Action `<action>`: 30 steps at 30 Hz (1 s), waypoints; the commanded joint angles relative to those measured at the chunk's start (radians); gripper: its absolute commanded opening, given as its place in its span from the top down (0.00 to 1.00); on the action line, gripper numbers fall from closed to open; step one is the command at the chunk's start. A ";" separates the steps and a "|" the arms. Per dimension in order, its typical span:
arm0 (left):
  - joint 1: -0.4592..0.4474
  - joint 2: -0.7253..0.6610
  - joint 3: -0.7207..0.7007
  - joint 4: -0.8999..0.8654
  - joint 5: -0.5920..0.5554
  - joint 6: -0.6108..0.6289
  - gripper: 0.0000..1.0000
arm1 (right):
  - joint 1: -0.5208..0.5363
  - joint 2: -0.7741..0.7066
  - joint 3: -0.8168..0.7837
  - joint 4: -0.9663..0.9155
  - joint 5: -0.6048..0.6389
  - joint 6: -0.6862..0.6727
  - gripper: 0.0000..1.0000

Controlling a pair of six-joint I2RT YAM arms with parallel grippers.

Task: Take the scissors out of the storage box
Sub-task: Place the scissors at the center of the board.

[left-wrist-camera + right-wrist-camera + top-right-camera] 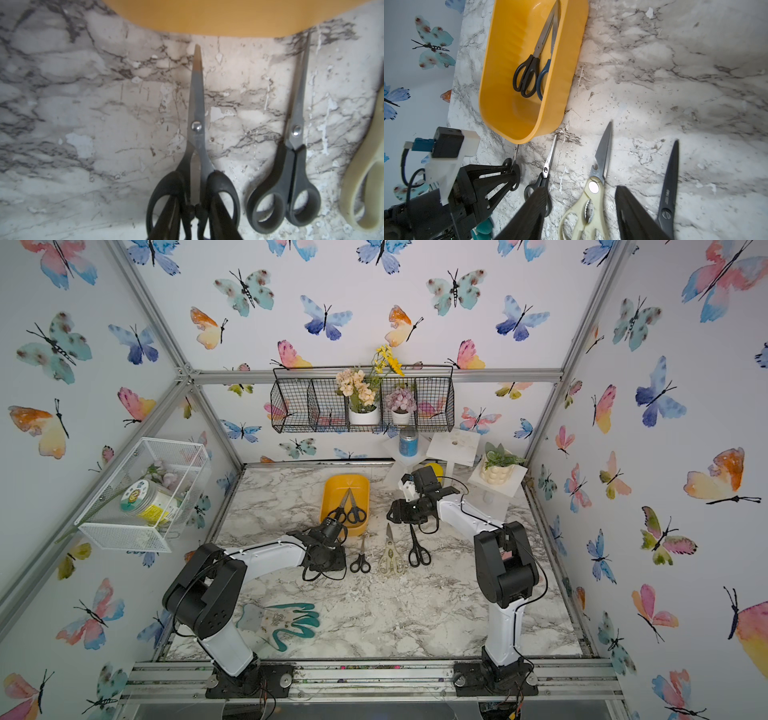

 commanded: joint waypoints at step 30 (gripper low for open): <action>0.146 0.206 0.632 -0.189 -0.027 0.146 0.64 | 0.006 -0.040 -0.012 0.004 -0.007 0.009 0.42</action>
